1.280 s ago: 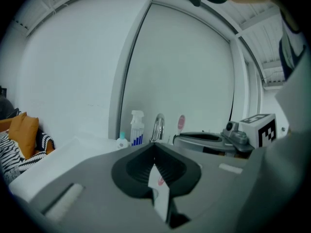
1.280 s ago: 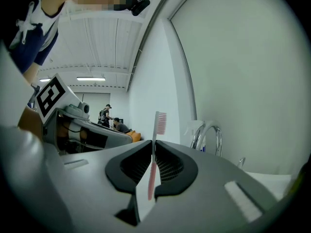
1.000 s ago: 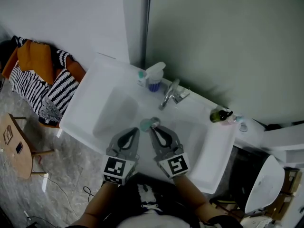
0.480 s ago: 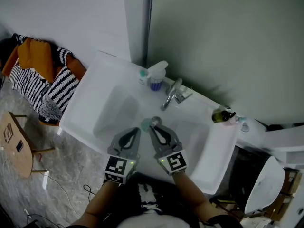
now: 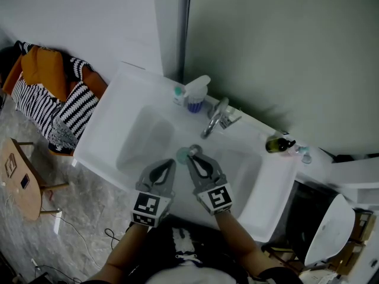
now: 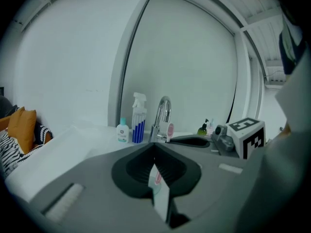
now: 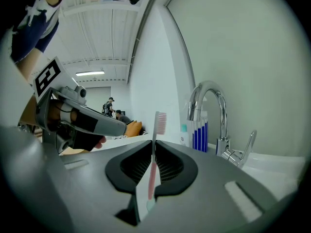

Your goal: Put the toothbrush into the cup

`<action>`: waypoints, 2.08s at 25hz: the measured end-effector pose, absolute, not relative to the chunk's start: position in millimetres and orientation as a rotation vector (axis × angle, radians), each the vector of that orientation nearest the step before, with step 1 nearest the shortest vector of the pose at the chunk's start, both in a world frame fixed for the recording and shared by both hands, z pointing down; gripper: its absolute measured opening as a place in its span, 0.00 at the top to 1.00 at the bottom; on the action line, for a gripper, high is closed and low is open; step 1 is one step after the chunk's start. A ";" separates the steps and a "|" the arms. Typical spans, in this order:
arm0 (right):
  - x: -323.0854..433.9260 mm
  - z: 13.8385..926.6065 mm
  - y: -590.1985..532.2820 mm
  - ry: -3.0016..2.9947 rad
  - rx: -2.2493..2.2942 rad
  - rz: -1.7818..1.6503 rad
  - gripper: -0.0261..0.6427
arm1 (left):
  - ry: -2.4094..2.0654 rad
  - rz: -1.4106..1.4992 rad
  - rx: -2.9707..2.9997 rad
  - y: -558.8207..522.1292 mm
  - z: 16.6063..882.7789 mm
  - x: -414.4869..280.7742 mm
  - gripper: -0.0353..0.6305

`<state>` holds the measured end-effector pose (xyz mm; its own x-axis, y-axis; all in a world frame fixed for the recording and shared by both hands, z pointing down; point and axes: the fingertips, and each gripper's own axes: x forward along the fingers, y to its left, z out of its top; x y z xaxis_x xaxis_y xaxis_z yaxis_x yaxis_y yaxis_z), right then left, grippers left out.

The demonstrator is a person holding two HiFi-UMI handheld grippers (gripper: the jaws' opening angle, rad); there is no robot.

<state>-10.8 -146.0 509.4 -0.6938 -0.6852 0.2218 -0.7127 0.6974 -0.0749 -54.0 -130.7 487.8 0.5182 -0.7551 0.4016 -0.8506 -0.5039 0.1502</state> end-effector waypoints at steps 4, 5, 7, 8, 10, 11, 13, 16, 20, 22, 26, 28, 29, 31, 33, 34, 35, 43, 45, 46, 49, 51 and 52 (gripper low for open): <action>-12.1 510.3 -150.3 -2.726 1.138 0.249 0.92 | -1.322 0.433 2.421 -130.9 494.5 -53.5 0.95; -12.3 512.1 -151.1 -2.725 1.133 0.248 0.92 | -1.324 0.433 2.421 -131.8 495.1 -53.5 0.95; -12.5 518.1 -151.9 -2.721 1.118 0.244 0.92 | -1.331 0.434 2.425 -134.0 495.1 -54.0 0.95; -12.6 521.6 -152.1 -2.719 1.111 0.242 0.92 | -1.331 0.436 2.426 -134.6 495.3 -54.1 0.95; -12.8 528.5 -152.4 -2.712 1.104 0.251 0.92 | -1.329 0.442 2.423 -135.3 496.4 -54.0 0.95; -13.0 531.3 -152.6 -2.710 1.103 0.260 0.92 | -1.327 0.443 2.420 -135.4 497.5 -54.0 0.95; -14.0 534.8 -153.2 -2.707 1.098 0.273 0.92 | -1.327 0.443 2.412 -135.5 499.5 -54.2 0.95; -14.6 537.7 -154.3 -2.707 1.098 0.291 0.92 | -1.335 0.440 2.413 -136.5 499.0 -54.6 0.95; -15.1 543.9 -156.0 -2.700 1.092 0.293 0.92 | -1.339 0.441 2.413 -137.4 499.2 -55.2 0.95; -15.9 546.8 -157.0 -2.695 1.088 0.291 0.92 | -1.341 0.440 2.413 -137.7 499.8 -55.6 0.95; -16.1 554.0 -157.0 -2.689 1.077 0.299 0.92 | -1.342 0.443 2.410 -138.1 500.1 -56.5 0.95; -16.1 557.5 -156.5 -2.685 1.073 0.307 0.92 | -1.345 0.447 2.405 -138.1 500.6 -57.9 0.95; -16.2 559.0 -156.6 -2.682 1.072 0.309 0.92 | -1.347 0.449 2.402 -138.3 501.2 -58.8 0.95; -16.6 560.8 -158.1 -2.681 1.074 0.314 0.92 | -1.349 0.454 2.394 -138.6 503.1 -59.9 0.95; -16.0 564.6 -158.9 -2.676 1.070 0.313 0.92 | -1.349 0.455 2.389 -138.9 504.4 -60.1 0.95; -15.6 567.4 -158.6 -2.670 1.064 0.312 0.92 | -1.349 0.455 2.388 -139.0 504.8 -60.0 0.95; -15.3 569.8 -158.4 -2.664 1.059 0.312 0.92 | -1.349 0.455 2.387 -139.1 505.2 -60.0 0.95; -16.1 583.5 -158.9 -2.643 1.045 0.349 0.92 | -1.349 0.454 2.394 -142.2 505.2 -60.2 0.95; -16.4 585.0 -159.2 -2.633 1.037 0.356 0.92 | -1.347 0.455 2.393 -143.0 505.9 -59.4 0.95; -16.5 585.5 -159.6 -2.630 1.035 0.359 0.92 | -1.346 0.456 2.393 -143.4 506.0 -59.0 0.95; -16.0 590.5 -160.0 -2.623 1.032 0.368 0.92 | -1.339 0.457 2.392 -143.7 506.8 -58.5 0.95; -15.3 593.3 -159.5 -2.616 1.032 0.379 0.92 | -1.338 0.457 2.389 -143.2 508.1 -58.6 0.95; -14.8 594.6 -159.2 -2.613 1.033 0.382 0.92 | -1.337 0.458 2.388 -142.8 508.7 -58.6 0.95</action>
